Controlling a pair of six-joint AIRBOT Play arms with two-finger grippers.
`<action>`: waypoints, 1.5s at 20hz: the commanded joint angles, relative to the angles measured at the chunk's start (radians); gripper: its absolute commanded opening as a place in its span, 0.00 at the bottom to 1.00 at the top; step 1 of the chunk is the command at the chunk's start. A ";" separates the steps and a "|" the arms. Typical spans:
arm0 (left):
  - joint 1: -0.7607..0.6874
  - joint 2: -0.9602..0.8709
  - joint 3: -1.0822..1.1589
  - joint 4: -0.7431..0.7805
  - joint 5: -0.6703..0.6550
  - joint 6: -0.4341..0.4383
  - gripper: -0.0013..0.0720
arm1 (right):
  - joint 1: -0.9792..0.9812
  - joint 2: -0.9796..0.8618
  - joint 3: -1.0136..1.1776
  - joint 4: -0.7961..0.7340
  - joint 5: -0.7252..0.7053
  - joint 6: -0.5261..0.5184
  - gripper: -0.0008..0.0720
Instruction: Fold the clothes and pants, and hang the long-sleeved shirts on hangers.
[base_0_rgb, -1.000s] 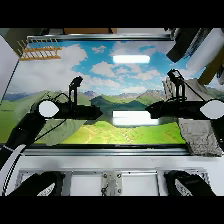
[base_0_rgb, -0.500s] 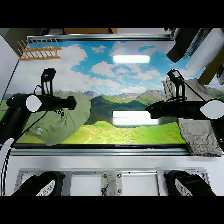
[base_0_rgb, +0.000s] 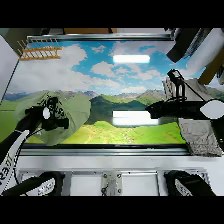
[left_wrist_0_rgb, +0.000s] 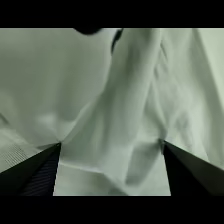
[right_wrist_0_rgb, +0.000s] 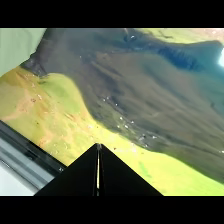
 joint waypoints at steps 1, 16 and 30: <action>-0.052 -0.044 -0.012 0.012 0.010 -0.039 0.44 | 0.001 -0.001 0.000 0.000 0.000 0.000 0.05; -0.682 -0.143 0.713 -0.181 0.201 -0.069 0.03 | -0.096 0.009 0.043 0.041 -0.119 0.055 0.04; 0.047 -0.204 0.638 -0.208 -0.148 -0.071 0.95 | -0.323 0.012 0.052 0.042 0.027 0.071 0.04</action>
